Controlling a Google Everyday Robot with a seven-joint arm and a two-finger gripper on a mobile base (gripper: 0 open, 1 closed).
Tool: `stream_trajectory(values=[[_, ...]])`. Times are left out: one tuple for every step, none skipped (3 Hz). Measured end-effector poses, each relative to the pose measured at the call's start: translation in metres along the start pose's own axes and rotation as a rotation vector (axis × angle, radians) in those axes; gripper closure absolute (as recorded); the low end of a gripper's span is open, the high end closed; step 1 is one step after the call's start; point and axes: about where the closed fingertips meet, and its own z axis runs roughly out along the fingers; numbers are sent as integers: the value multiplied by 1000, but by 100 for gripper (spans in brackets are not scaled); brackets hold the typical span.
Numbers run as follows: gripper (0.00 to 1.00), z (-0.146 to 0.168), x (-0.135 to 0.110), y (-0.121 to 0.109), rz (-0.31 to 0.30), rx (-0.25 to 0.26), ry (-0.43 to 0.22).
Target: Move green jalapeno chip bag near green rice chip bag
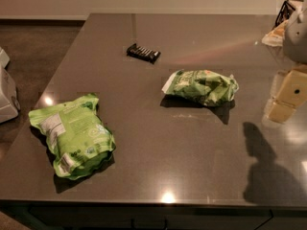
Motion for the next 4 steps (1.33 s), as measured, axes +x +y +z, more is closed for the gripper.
stream_trajectory(values=[[0,0,0,0,0,0,0],[0,3,-3,-3,5,-12,9],[0,22,-12,-19,21,0,11],[0,50,-21,-45,10,18,1]])
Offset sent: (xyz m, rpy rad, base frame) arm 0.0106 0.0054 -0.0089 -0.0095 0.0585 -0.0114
